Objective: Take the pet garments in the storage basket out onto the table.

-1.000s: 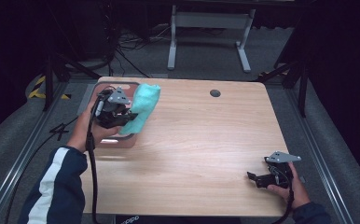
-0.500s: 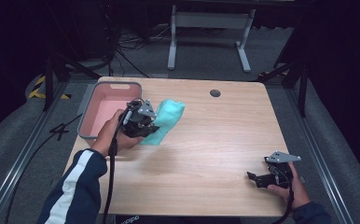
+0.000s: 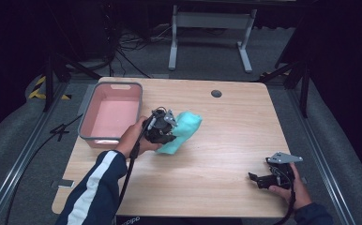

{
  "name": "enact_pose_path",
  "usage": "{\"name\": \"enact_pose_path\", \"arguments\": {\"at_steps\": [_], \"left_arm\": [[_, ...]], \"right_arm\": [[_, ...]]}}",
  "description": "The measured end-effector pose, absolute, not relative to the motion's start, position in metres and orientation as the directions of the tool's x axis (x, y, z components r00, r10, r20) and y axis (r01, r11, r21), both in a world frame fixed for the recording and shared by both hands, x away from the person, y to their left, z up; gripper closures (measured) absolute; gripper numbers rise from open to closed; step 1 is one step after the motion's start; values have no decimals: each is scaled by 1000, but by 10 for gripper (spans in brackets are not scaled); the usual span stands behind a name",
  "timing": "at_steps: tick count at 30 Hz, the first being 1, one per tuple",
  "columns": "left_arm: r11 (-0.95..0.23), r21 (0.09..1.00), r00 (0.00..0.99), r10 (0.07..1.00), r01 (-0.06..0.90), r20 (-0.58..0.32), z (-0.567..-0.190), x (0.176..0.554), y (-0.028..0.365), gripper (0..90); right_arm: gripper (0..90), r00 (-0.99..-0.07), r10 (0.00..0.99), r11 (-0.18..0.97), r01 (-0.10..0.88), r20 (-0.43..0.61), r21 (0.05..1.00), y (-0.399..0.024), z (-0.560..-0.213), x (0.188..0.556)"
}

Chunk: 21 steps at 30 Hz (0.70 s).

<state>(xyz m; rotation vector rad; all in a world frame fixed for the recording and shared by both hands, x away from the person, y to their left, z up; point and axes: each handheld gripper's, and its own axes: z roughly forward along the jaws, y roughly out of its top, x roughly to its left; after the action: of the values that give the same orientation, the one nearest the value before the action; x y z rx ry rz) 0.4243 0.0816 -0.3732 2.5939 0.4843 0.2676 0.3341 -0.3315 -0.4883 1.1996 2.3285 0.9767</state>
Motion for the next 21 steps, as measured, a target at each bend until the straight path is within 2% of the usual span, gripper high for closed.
{"name": "enact_pose_path", "arguments": {"at_steps": [8,21], "left_arm": [[-842,454,931,359,292,68,-398,431,54,768],[-852,446,944,327,274,46,-428,434,30,749]], "right_arm": [[7,-585,811,408,574,7,710,-332,-488,334],[7,-585,811,408,574,7,710,-332,-488,334]]}}
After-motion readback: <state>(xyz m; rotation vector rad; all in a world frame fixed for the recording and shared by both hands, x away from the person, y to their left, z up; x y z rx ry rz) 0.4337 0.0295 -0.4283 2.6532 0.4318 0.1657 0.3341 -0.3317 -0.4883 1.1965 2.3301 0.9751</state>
